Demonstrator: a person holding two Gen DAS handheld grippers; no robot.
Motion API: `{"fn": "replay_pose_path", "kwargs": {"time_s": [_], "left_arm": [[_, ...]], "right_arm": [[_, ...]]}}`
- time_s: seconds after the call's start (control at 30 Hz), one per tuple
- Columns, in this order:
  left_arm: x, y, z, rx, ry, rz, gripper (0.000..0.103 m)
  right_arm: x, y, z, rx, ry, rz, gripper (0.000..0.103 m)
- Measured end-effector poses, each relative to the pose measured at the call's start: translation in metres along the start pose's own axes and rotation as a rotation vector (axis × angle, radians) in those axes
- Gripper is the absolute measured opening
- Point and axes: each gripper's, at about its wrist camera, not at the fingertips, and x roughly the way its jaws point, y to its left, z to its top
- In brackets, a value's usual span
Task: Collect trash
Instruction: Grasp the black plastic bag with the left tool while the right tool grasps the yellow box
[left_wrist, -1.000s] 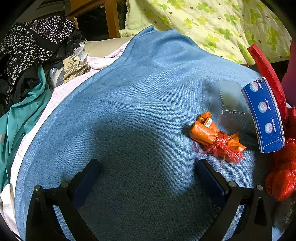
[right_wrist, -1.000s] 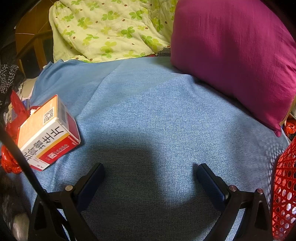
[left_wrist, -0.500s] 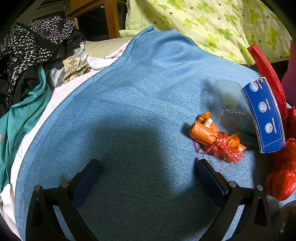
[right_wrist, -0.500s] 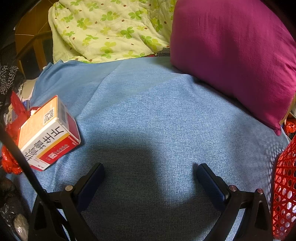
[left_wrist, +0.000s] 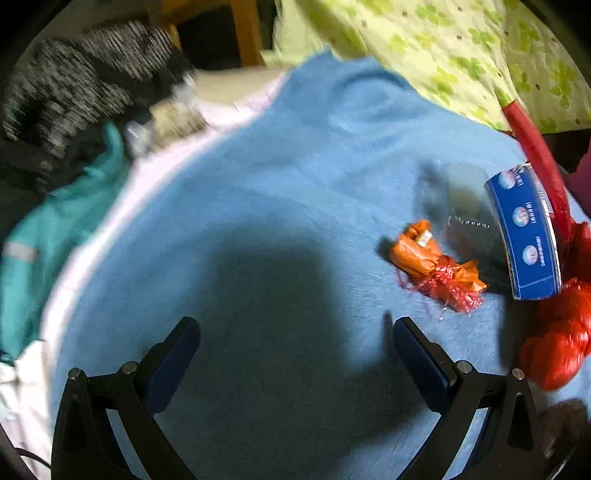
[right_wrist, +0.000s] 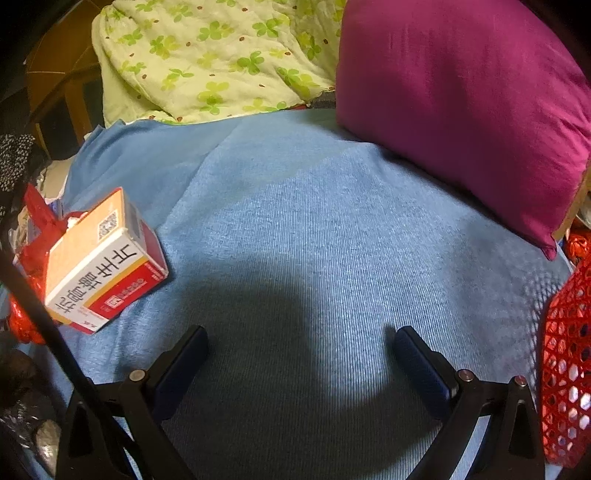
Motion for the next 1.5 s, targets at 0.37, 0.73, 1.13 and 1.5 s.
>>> {"fn": "replay_pose_path", "kwargs": {"time_s": [0.37, 0.73, 1.13, 1.5], "left_arm": [[-0.118, -0.020, -0.022, 0.102, -0.184, -0.217, 0.103], [-0.128, -0.077, -0.050, 0.148, -0.071, -0.445, 0.097], [-0.104, -0.112, -0.066, 0.161, 0.073, -0.641, 0.059], [-0.101, -0.105, -0.072, 0.191, 0.054, -0.758, 0.035]], "right_arm": [[-0.064, 0.006, 0.021, 0.091, -0.068, 0.166, 0.102], [-0.083, 0.024, 0.043, 0.173, -0.034, 0.395, 0.102], [-0.002, 0.041, 0.059, 0.435, 0.252, 0.501, 0.087], [0.027, 0.058, 0.055, 0.477, 0.293, 0.383, 0.069]]}}
